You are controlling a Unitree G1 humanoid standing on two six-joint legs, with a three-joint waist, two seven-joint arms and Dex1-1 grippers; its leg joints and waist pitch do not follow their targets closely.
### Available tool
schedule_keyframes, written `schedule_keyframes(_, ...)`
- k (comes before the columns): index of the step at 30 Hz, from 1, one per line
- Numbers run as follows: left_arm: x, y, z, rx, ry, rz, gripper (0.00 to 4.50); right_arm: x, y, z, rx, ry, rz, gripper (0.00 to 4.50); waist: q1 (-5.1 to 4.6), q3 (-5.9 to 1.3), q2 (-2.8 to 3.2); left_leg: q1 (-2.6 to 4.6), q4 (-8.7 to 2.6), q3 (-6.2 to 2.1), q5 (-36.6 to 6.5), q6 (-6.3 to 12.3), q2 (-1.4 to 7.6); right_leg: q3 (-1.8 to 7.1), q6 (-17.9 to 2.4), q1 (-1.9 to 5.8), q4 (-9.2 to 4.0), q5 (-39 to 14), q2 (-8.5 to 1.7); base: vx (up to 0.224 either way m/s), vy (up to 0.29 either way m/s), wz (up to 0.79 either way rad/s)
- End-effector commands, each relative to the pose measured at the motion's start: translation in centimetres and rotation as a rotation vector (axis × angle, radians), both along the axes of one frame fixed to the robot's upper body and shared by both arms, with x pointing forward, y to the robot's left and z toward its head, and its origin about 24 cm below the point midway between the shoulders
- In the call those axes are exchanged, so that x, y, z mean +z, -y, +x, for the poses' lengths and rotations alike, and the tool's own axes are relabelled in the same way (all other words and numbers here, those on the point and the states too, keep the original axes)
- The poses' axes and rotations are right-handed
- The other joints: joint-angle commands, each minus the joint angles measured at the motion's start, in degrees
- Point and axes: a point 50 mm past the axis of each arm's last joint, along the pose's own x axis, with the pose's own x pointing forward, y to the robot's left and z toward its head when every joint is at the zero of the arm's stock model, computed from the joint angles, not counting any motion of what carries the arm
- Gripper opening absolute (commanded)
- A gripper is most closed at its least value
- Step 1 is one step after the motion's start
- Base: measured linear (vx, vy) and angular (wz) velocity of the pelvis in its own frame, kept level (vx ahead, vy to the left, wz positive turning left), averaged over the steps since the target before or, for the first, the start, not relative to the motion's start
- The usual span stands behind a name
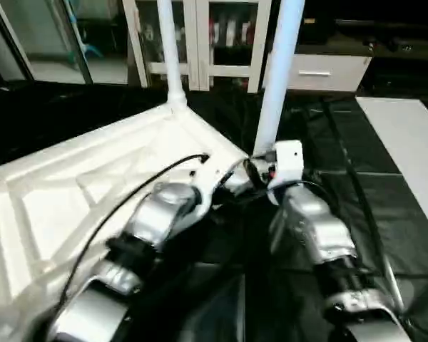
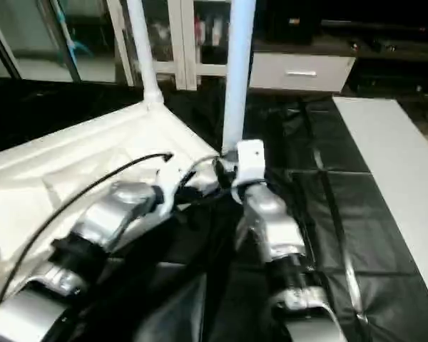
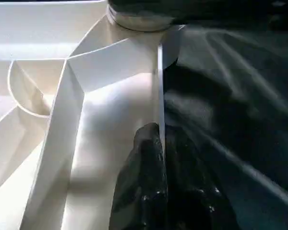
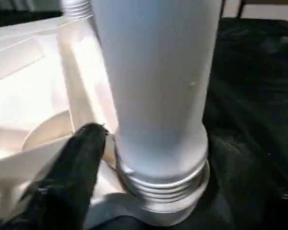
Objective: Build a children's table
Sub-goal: Rotate leg to tighten
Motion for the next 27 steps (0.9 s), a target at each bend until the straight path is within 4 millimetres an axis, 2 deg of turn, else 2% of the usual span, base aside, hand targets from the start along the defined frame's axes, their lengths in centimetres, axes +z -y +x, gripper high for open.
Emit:
schedule_keyframes(1, 0.0, 0.2, -1.1, -0.140, -0.025, -0.016, 0.00, 0.3, 0.4, -1.0, 0.153, -0.067, -0.008, 4.08, 0.59, -2.94, -0.56, 0.46, -4.43, -1.59, -8.69, 3.37, 2.77, 1.98, -12.14, 2.97, -4.45, -10.11, -3.87, 0.000, 0.000, 0.00)
schedule_keyframes(3, 0.0, -0.3, -1.6, -0.195, -0.038, -0.004, 0.00, 0.6, 1.3, -1.7, 0.235, -0.082, -0.034, 4.20, 0.65, -3.06, -0.44, 0.45, -4.39, -1.61, -8.70, 2.86, 2.89, 2.02, -12.36, 2.97, -4.24, -9.19, -3.85, 0.000, 0.000, 0.00)
schedule_keyframes(5, 0.0, -0.7, -1.9, -0.231, -0.052, 0.000, 0.00, 1.0, 2.0, -2.4, 0.298, -0.096, -0.043, 4.34, 0.96, -3.16, -0.30, 0.52, -4.23, -1.42, -7.34, 3.12, 2.96, 2.12, -13.29, 2.83, -4.00, -5.71, -3.93, 0.000, 0.000, 0.00)
schedule_keyframes(6, 0.3, -1.3, -2.5, -0.310, -0.067, 0.001, 0.00, 1.8, 3.1, -3.7, 0.442, -0.092, -0.096, 4.44, 1.01, -3.10, -0.04, 0.57, -4.26, -1.40, -7.45, 3.07, 2.93, 2.11, -13.57, 2.68, -4.05, -5.73, -3.91, 0.000, 0.000, 0.00)
schedule_keyframes(7, 0.3, -1.6, -2.8, -0.336, -0.079, 0.003, 0.00, 2.0, 3.4, -4.3, 0.501, -0.099, -0.119, 4.44, 1.80, -3.08, -0.33, 0.82, -4.24, -1.44, -7.86, 3.10, 3.18, 2.16, -13.00, 3.02, -4.03, -5.57, -3.96, 0.000, 0.000, 0.00)
schedule_keyframes(8, 0.4, -1.7, -2.9, -0.350, -0.080, 0.005, 0.00, 2.0, 3.5, -4.6, 0.528, -0.101, -0.130, 4.44, 1.87, -3.05, -0.39, 0.71, -4.31, -1.44, -7.56, 3.32, 3.26, 2.23, -13.02, 3.08, -3.88, -4.88, -4.04, 0.000, 0.000, 0.00)
schedule_keyframes(9, 0.5, -2.0, -3.3, -0.408, -0.079, 0.007, 0.00, 2.3, 3.9, -5.6, 0.625, -0.108, -0.177, 4.44, 2.06, -2.95, -0.28, 0.69, -4.32, -1.41, -7.78, 3.37, 3.17, 2.18, -13.22, 2.87, -4.04, -5.48, -4.09, 0.000, 0.000, 0.00)
schedule_keyframes(10, 0.6, -2.4, -3.6, -0.443, -0.083, 0.005, 0.00, 2.5, 4.3, -6.4, 0.698, -0.118, -0.205, 4.44, 2.11, -2.90, -0.53, 0.69, -4.28, -1.33, -8.07, 3.47, 3.22, 2.24, -13.09, 2.92, -4.04, -5.80, -4.04, 0.000, 0.000, 0.00)
schedule_keyframes(12, 0.8, -2.7, -3.9, -0.471, -0.090, 0.004, 0.00, 2.7, 4.6, -7.2, 0.762, -0.127, -0.222, 4.44, 2.26, -2.73, -0.41, 0.55, -4.43, -1.46, -8.84, 3.38, 3.25, 2.27, -12.90, 2.85, -4.12, -7.54, -4.24, 0.000, 0.000, 0.00)
schedule_keyframes(13, 0.9, -3.0, -4.2, -0.503, -0.106, 0.005, 0.00, 3.0, 4.9, -7.9, 0.818, -0.134, -0.231, 4.44, 2.31, -2.68, -0.59, 0.78, -4.44, -1.39, -9.44, 3.09, 3.35, 2.34, -12.72, 2.69, -4.35, -9.24, -4.29, 0.000, 0.000, 0.00)
schedule_keyframes(14, 1.1, -3.4, -4.5, -0.539, -0.126, 0.013, 0.00, 3.3, 5.2, -8.6, 0.866, -0.142, -0.240, 4.44, 2.71, -2.68, -0.47, 0.96, -4.57, -1.54, -10.06, 2.77, 3.51, 2.37, -12.22, 2.81, -4.39, -10.73, -4.36, 0.000, 0.000, 0.00)
schedule_keyframes(15, 1.1, -3.6, -4.6, -0.551, -0.131, 0.017, 0.00, 3.4, 5.2, -8.7, 0.879, -0.145, -0.244, 4.44, 2.71, -2.68, -0.47, 0.96, -4.57, -1.54, -10.06, 2.77, 3.51, 2.37, -12.22, 2.81, -4.39, -10.73, -4.36, 0.000, 0.000, 0.00)
schedule_keyframes(16, 1.2, -3.9, -4.7, -0.565, -0.136, 0.027, 0.00, 3.4, 5.2, -8.9, 0.890, -0.147, -0.251, 4.44, 2.59, -2.59, -0.21, 0.94, -4.63, -1.49, -10.57, 2.65, 3.45, 2.39, -12.33, 2.48, -4.42, -11.11, -4.26, 0.000, 0.000, 0.00)
schedule_keyframes(19, 1.3, -4.0, -4.8, -0.577, -0.140, 0.025, 0.00, 3.0, 5.0, -8.7, 0.887, -0.144, -0.281, 4.44, 2.45, -2.59, -0.34, 1.04, -4.57, -1.43, -10.99, 1.72, 3.36, 2.35, -12.83, 2.26, -4.48, -11.79, -4.18, 0.000, 0.000, 0.00)
schedule_keyframes(23, 1.4, -4.0, -4.9, -0.584, -0.140, 0.024, 0.00, 2.6, 4.6, -8.3, 0.874, -0.132, -0.308, 4.44, 2.41, -2.80, -0.32, 0.84, -4.45, -1.49, -9.75, 1.38, 3.23, 2.30, -13.10, 2.50, -4.15, -9.76, -4.16, 0.000, 0.000, 0.00)
schedule_keyframes(27, 1.5, -3.9, -5.0, -0.594, -0.142, 0.019, 0.00, 2.5, 4.2, -8.0, 0.864, -0.113, -0.300, 4.44, 2.49, -3.01, -0.36, 0.75, -4.23, -1.45, -7.70, 2.13, 3.18, 2.26, -13.78, 2.71, -3.72, -5.96, -4.13, 0.000, 0.000, 0.00)
